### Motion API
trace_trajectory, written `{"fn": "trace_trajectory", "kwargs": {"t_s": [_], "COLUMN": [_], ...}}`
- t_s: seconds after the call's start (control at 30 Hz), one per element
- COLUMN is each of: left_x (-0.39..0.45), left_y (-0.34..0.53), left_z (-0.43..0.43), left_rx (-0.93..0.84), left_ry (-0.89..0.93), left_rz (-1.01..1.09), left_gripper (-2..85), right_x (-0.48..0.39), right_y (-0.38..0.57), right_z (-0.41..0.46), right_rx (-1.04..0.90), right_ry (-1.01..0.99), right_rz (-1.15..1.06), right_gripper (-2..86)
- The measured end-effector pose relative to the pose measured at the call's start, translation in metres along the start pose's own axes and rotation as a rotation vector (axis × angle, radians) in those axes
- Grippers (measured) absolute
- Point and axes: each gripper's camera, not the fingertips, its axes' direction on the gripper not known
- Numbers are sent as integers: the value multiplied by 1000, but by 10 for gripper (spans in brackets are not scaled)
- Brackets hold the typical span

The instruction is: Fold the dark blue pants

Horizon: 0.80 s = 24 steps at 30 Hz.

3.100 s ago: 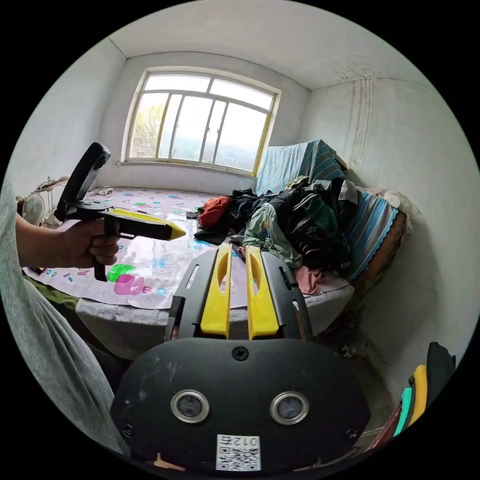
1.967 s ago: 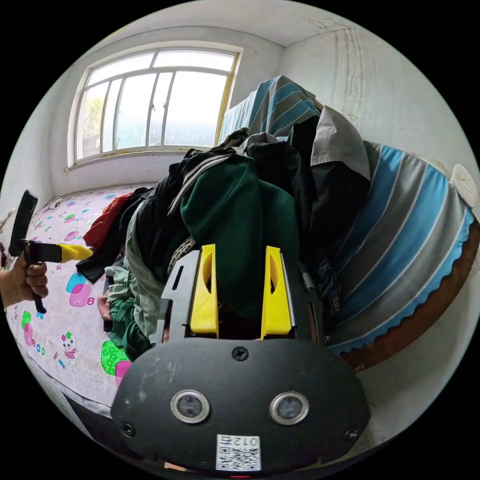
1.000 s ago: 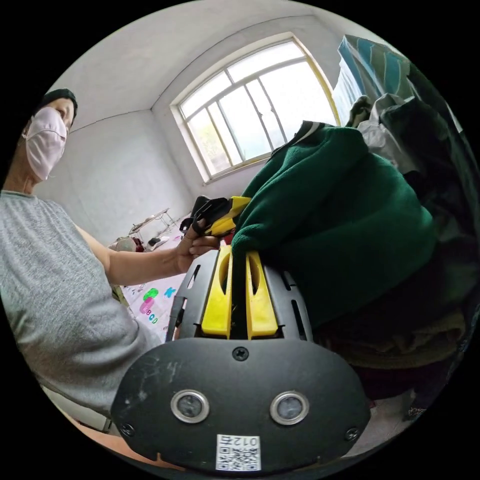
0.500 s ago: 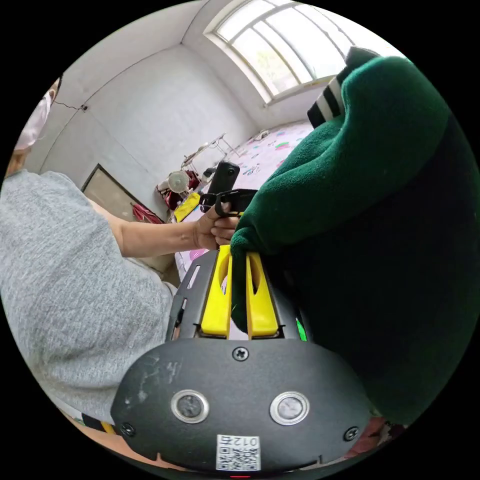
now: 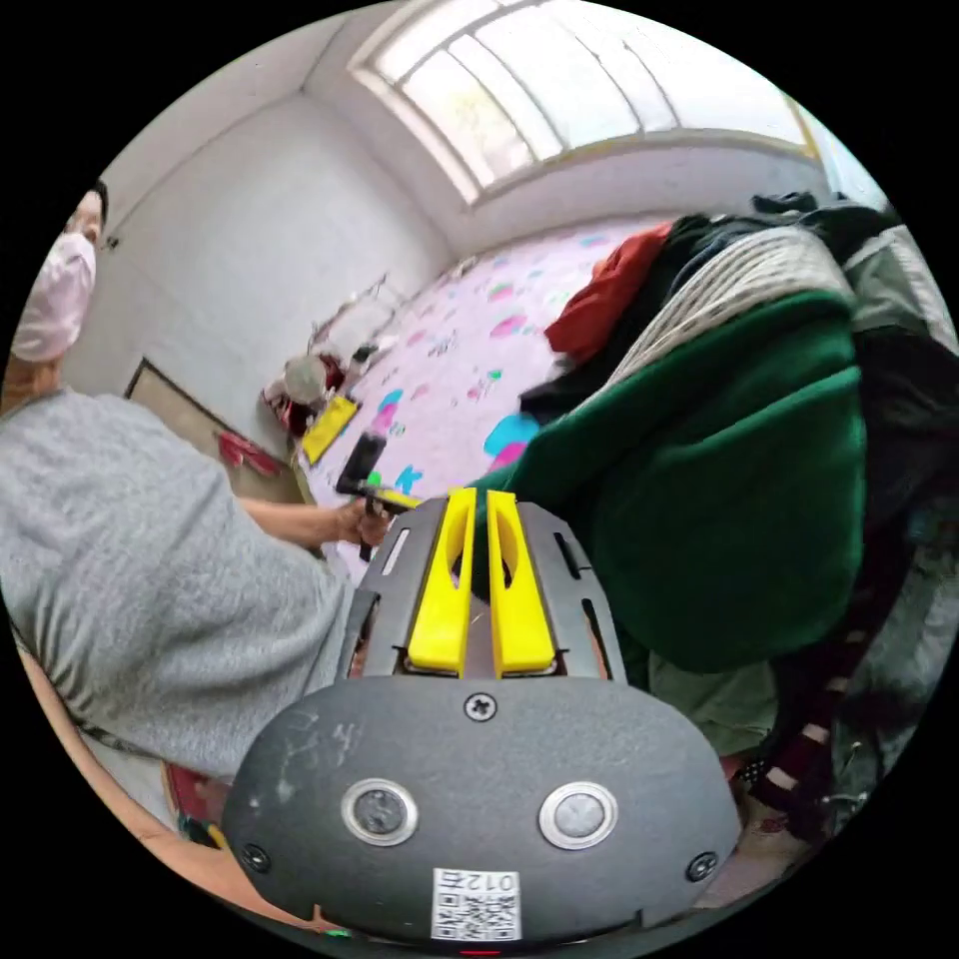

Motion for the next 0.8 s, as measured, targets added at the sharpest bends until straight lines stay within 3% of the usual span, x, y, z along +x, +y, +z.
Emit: {"fn": "trace_trajectory", "kwargs": {"t_s": [0.03, 0.13, 0.23, 0.33, 0.5, 0.57, 0.7, 0.8], "left_x": [3, 11, 21, 34, 50, 55, 74, 96], "left_y": [-1, -4, -5, 0, 20, 28, 37, 40], "left_z": [3, 10, 7, -3, -15, -12, -9, -5], "left_rx": [-13, -23, 12, 69, 135, 131, 176, 196], "left_ry": [-29, -66, -104, -192, -337, -385, -424, -438], "left_rz": [6, 6, 2, -7, -58, -83, -55, 0], "left_gripper": [29, 36, 41, 41, 36, 30, 20, 15], "right_x": [25, 86, 162, 204, 135, 105, 47, 33], "right_y": [-14, -57, -105, -123, -131, -134, -116, -85], "right_z": [-30, -59, -14, 59, 156, 209, 373, 421], "right_rx": [140, 324, 228, 143, 145, 72, -283, -241], "right_ry": [142, 385, 315, 180, 221, 233, 117, 98], "right_rz": [68, 198, 281, 348, 215, 145, -11, 36], "right_gripper": [48, 127, 159, 128, 89, 85, 80, 83]}}
